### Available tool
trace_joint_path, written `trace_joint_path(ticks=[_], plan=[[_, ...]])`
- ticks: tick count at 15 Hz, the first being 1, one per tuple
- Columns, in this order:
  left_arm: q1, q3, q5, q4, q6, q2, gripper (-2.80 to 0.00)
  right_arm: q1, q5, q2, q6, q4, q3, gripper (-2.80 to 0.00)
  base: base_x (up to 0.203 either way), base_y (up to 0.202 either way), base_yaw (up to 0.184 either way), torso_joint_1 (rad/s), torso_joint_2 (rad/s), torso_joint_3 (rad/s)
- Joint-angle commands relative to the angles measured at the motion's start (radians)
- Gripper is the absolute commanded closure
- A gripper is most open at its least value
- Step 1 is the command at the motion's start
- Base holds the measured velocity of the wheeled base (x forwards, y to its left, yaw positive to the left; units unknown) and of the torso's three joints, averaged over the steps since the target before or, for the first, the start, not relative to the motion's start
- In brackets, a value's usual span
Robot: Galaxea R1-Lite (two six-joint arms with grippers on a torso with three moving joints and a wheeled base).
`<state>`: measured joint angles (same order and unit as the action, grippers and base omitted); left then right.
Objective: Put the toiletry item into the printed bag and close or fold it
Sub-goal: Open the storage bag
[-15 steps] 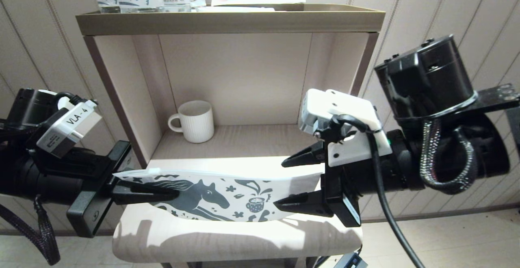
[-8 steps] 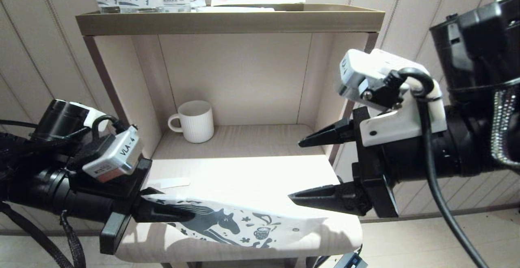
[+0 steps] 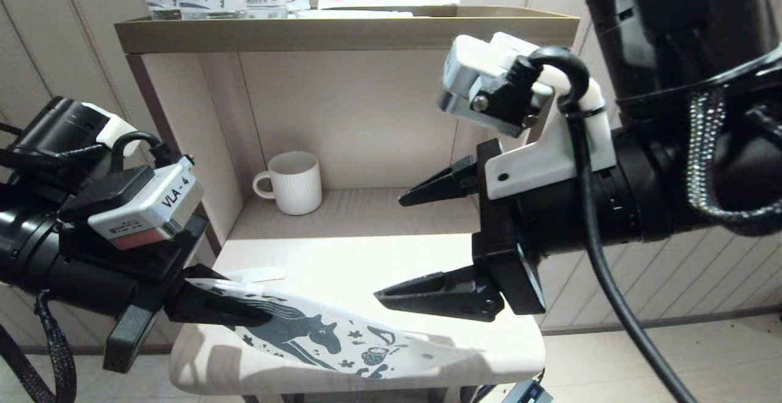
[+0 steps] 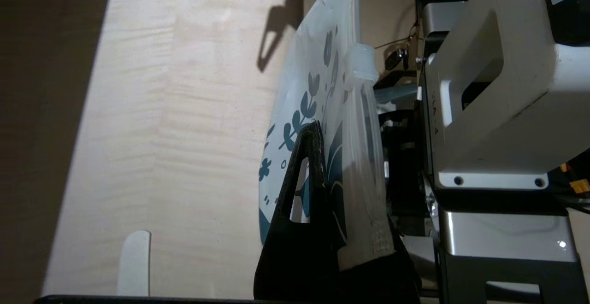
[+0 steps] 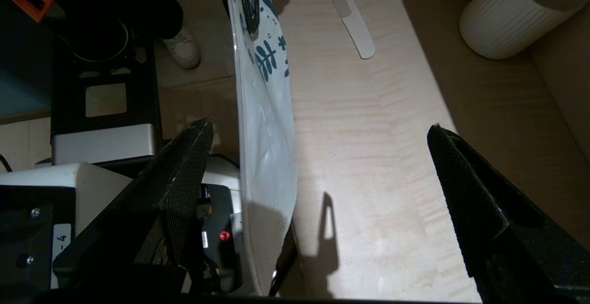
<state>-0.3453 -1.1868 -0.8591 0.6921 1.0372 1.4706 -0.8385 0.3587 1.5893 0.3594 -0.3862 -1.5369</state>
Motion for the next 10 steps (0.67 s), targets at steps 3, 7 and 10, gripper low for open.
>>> trace_joint_path(ticks=[3,7,10], plan=[[-0.018,-0.031,0.043,0.003,0.007,-0.001,0.00,-0.062,-0.004,0.042,0.003,-0.006,-0.059,-2.80,0.000,0.000,0.000,0.000,0.00,0.000],[-0.023,-0.031,0.048,0.003,0.007,-0.004,0.00,-0.108,-0.033,0.078,0.007,-0.010,-0.089,-2.80,0.000,0.000,0.000,0.000,0.00,0.000],[-0.029,-0.025,0.112,-0.047,0.024,-0.021,0.00,-0.107,-0.034,0.084,0.008,-0.007,-0.082,-2.80,0.000,0.000,0.000,0.000,0.00,0.000]])
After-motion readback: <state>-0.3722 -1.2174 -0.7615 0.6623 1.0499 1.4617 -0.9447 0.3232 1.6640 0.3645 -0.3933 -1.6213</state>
